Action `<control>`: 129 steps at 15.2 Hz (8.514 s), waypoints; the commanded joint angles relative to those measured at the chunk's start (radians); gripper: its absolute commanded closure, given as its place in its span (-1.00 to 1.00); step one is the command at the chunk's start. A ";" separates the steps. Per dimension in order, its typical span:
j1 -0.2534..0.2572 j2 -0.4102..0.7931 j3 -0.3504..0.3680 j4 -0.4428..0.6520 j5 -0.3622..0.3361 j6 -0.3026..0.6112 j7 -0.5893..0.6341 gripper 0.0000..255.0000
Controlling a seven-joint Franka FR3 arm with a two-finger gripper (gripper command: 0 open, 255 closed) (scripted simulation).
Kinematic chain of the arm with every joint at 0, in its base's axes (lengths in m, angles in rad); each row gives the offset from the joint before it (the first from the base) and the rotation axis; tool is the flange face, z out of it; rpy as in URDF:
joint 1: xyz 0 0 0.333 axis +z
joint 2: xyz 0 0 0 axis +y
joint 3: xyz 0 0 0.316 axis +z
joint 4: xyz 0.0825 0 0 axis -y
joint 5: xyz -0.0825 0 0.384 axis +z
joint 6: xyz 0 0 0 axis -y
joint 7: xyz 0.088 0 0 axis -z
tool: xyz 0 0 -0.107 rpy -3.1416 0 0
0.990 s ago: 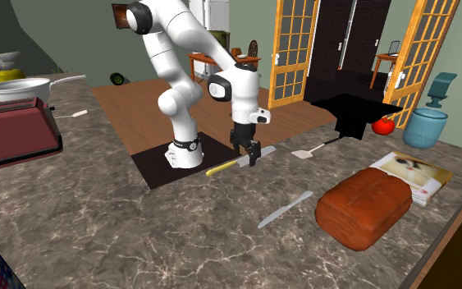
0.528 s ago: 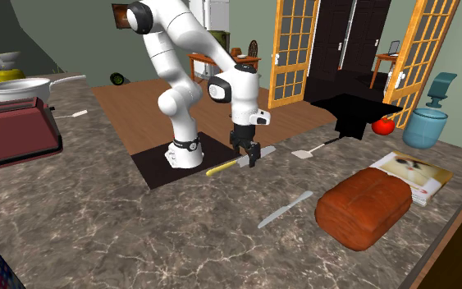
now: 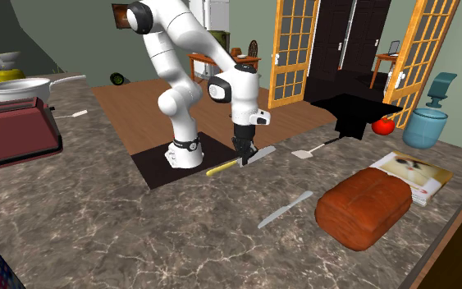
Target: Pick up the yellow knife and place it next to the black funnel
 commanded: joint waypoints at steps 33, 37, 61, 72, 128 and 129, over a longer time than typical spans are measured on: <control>-0.006 -0.211 0.086 0.281 0.020 -0.490 0.023 1.00; -0.003 -0.217 0.094 0.330 0.026 -0.545 0.023 1.00; 0.130 0.327 0.185 0.908 0.193 -0.593 0.153 1.00; 0.147 0.788 0.222 1.516 0.277 -0.747 0.218 1.00; 0.162 0.985 0.245 1.284 0.310 -0.320 0.216 -1.00; 0.162 0.972 0.243 1.298 0.308 -0.346 0.218 -1.00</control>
